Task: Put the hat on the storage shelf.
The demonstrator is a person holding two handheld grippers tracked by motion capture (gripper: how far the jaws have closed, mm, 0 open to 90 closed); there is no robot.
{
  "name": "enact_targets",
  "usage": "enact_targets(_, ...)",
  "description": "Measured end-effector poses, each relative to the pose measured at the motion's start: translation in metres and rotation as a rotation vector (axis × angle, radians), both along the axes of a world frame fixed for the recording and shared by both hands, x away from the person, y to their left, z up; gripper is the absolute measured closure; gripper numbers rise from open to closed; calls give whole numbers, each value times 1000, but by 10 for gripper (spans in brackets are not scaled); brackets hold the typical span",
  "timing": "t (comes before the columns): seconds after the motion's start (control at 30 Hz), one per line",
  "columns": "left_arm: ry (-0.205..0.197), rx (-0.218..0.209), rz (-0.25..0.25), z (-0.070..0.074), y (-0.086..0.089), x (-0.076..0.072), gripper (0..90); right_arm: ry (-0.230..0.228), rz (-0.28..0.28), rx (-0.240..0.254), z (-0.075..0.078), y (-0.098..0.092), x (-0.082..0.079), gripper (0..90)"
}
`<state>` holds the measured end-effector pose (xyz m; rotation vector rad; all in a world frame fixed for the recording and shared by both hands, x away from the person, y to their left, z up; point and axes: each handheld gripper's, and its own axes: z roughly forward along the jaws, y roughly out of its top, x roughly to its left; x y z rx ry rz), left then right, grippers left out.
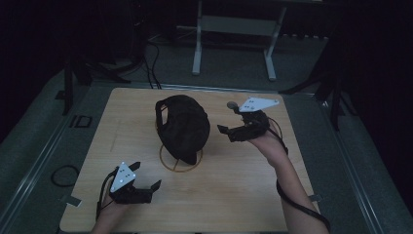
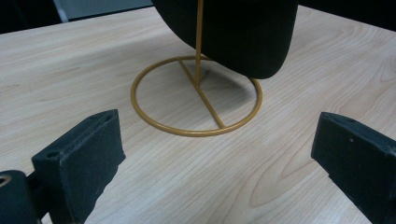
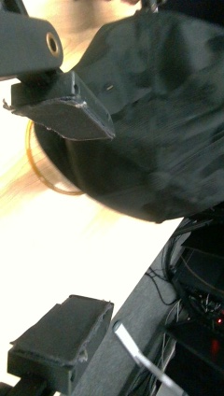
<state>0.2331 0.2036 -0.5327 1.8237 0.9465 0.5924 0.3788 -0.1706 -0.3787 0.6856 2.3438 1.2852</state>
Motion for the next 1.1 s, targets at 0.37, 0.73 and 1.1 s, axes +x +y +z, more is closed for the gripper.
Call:
enact_targets(0.37, 2, 8, 28, -3, 7, 2, 27, 20, -64, 6, -48, -30, -5, 143)
enact_targets(0.73, 5, 20, 55, -7, 12, 3, 28, 29, -130, 30, -88, -62, -16, 143)
enact_targets(1.1, 14, 19, 64, -9, 13, 4, 40, 54, -194, 45, -123, -100, -32, 142)
